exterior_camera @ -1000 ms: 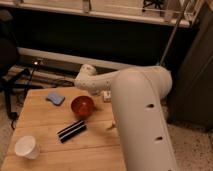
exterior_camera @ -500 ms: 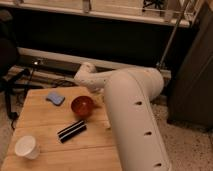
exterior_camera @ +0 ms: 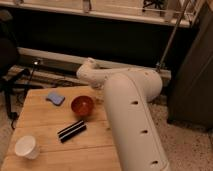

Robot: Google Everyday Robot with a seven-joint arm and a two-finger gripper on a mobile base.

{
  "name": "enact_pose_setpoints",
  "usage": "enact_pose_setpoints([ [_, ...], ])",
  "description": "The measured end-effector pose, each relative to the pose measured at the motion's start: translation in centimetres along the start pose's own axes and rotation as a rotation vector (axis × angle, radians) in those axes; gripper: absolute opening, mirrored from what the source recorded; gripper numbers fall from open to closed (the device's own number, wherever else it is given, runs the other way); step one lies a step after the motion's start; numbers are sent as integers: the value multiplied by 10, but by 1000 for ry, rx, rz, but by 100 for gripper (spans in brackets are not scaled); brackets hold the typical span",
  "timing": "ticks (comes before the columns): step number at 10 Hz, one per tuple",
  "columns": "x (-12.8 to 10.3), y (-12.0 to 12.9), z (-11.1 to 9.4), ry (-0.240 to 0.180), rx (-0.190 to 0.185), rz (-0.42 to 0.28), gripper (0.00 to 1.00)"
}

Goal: Stand the bottle upright

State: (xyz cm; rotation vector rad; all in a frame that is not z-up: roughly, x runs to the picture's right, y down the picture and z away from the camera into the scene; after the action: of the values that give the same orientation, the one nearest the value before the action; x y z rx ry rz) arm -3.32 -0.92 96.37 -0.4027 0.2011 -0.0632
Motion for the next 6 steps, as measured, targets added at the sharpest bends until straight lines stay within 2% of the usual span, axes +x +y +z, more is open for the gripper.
enact_pose_setpoints([
  [3, 10, -8, -12, -11, 10, 39, 80],
  [6, 30, -1, -31, 9, 28, 41, 80],
])
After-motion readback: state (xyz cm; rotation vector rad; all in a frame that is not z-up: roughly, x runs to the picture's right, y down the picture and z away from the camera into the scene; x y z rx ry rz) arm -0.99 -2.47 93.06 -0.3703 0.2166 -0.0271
